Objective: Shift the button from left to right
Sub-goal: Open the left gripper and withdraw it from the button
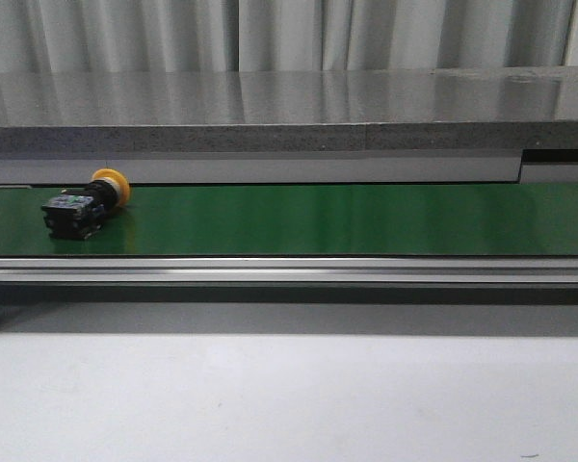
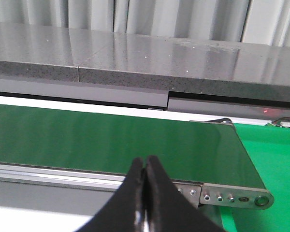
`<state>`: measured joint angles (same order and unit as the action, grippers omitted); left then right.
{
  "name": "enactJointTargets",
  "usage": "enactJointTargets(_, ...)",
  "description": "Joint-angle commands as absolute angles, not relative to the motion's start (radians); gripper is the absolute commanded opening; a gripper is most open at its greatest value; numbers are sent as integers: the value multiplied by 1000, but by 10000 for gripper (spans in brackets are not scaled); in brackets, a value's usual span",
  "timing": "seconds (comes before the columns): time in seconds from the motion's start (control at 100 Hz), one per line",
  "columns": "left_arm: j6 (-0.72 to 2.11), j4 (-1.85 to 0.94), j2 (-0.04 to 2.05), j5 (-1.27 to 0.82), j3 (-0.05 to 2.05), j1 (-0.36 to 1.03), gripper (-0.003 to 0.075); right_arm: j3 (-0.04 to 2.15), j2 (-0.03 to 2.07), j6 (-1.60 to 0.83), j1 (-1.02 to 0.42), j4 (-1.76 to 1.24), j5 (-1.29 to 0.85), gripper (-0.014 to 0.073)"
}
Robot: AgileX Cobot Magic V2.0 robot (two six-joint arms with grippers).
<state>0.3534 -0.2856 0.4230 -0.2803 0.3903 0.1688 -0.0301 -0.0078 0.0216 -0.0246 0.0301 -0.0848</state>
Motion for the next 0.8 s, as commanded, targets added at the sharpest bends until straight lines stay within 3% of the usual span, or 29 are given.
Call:
enactJointTargets(0.0, 352, -300, 362, -189, 386, 172, 446, -30, -26, 19, -26, 42, 0, -68)
enactJointTargets(0.45, 352, -300, 314, -95, 300, 172, 418, -30, -26, 19, -26, 42, 0, -68)
enactJointTargets(0.59, 352, -300, 314, -95, 300, 172, 263, -30, -26, 19, -26, 42, 0, -68)
enactJointTargets(0.74, 352, -300, 314, -97, 300, 172, 27, -30, -26, 19, -26, 42, 0, -68)
enactJointTargets(0.79, 352, -300, 314, -97, 300, 172, 6, -30, -26, 19, -26, 42, 0, -68)
